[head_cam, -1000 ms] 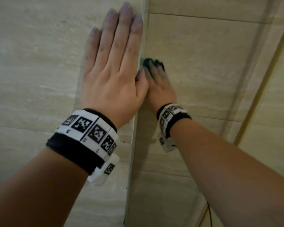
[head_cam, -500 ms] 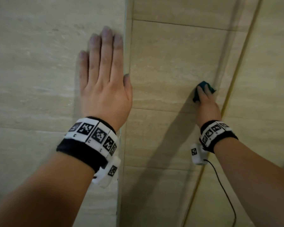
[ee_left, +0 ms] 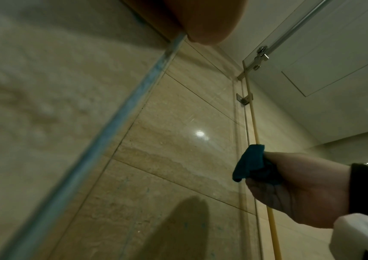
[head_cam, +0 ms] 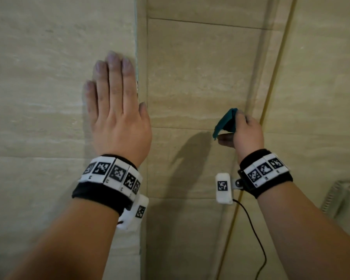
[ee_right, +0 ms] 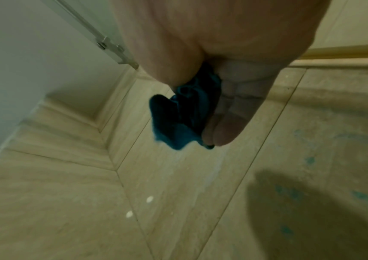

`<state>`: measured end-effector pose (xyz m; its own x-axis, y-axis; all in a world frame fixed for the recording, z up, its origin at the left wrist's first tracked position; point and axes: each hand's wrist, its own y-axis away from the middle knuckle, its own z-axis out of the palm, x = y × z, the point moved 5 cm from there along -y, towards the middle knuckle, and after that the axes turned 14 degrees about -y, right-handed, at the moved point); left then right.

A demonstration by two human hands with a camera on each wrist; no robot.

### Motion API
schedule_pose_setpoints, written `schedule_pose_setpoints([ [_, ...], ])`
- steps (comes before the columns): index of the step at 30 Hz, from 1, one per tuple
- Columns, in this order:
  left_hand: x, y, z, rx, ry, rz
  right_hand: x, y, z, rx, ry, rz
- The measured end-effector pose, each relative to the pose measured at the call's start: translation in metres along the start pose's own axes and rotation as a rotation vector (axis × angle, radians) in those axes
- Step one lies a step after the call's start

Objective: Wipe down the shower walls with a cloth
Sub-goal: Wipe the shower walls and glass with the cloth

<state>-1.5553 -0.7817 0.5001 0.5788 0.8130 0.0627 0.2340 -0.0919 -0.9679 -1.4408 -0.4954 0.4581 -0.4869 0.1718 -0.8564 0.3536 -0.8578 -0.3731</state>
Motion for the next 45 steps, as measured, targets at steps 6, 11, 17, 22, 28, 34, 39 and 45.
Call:
schedule_pose_setpoints([
  [6,-0.002,0.000,0.000,0.000,-0.022,0.010,0.013,0.001,-0.004,0.033,-0.023,0.165],
  [11,-0.001,0.000,-0.001,0.004,-0.021,0.009,0.030,0.001,-0.007,0.017,-0.108,0.284],
  [17,-0.001,0.000,-0.002,0.005,-0.039,0.005,0.037,0.002,-0.010,0.054,-0.144,0.224],
  [22,0.000,0.002,-0.002,0.015,-0.047,0.009,0.045,0.009,-0.004,0.048,-0.171,0.214],
  [28,-0.004,0.005,-0.002,0.016,-0.048,0.042,0.058,0.023,0.005,0.011,-0.029,0.075],
  [34,-0.009,0.011,0.001,0.036,-0.033,0.099,0.094,0.031,0.056,-0.136,0.107,-0.040],
  [39,-0.017,0.023,0.004,0.015,-0.022,0.150,0.107,0.032,0.121,-0.291,0.316,-0.236],
  [45,-0.030,0.033,0.009,0.033,-0.009,0.185,0.144,0.045,0.165,-0.455,0.487,-0.499],
])
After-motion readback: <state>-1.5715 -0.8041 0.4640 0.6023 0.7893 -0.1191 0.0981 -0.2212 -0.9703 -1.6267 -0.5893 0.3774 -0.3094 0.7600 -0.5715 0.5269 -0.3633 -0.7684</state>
